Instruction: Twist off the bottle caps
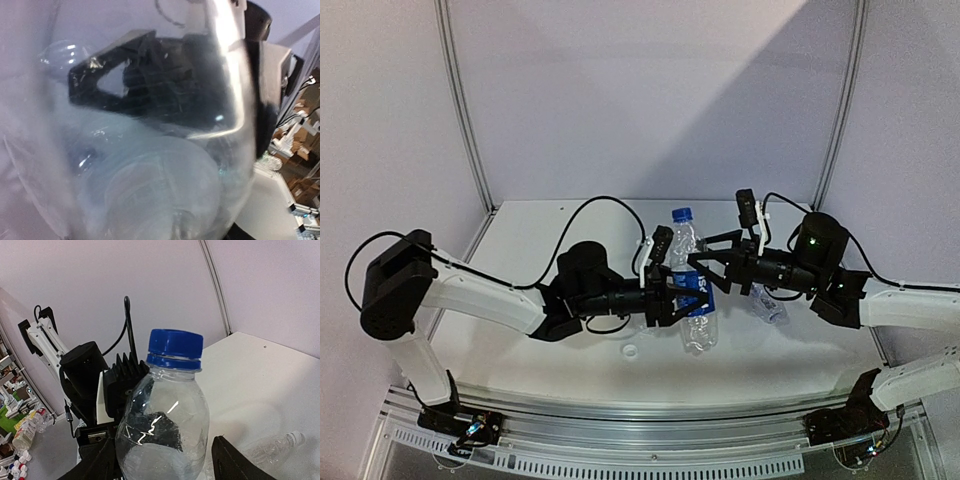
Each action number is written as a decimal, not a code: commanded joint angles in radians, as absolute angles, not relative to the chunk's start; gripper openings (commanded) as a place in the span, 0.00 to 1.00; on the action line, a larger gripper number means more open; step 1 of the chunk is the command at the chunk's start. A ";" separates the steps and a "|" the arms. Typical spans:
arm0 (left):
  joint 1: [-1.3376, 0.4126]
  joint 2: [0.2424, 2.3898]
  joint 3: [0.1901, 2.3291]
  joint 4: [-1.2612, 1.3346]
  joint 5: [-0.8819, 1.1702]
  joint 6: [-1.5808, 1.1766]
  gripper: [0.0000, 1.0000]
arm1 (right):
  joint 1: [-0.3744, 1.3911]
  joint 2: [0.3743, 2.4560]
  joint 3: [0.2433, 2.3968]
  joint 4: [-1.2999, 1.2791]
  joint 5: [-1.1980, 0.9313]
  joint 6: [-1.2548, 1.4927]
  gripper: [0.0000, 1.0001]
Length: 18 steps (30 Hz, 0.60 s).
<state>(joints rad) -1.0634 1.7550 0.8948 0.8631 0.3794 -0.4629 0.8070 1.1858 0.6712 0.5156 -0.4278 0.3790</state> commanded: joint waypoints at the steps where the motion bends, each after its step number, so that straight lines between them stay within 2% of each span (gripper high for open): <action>1: -1.063 1.622 0.868 0.592 0.258 -0.348 0.54 | 0.814 1.161 0.702 0.449 -0.392 0.340 0.72; 4: -1.066 1.517 0.854 0.380 0.143 -0.281 0.54 | 0.814 1.158 0.747 0.348 -0.400 0.321 0.88; 8: -1.071 1.394 0.839 0.122 -0.074 -0.155 0.52 | 0.813 1.147 0.873 0.100 -0.363 0.274 0.98; 13: -1.113 1.365 0.822 -0.045 -0.415 -0.025 0.48 | 0.813 1.164 1.028 -0.167 -0.309 0.228 0.99; 18: -1.159 1.492 0.848 -0.140 -0.665 0.088 0.33 | 0.813 1.229 1.147 -0.359 -0.202 0.247 0.99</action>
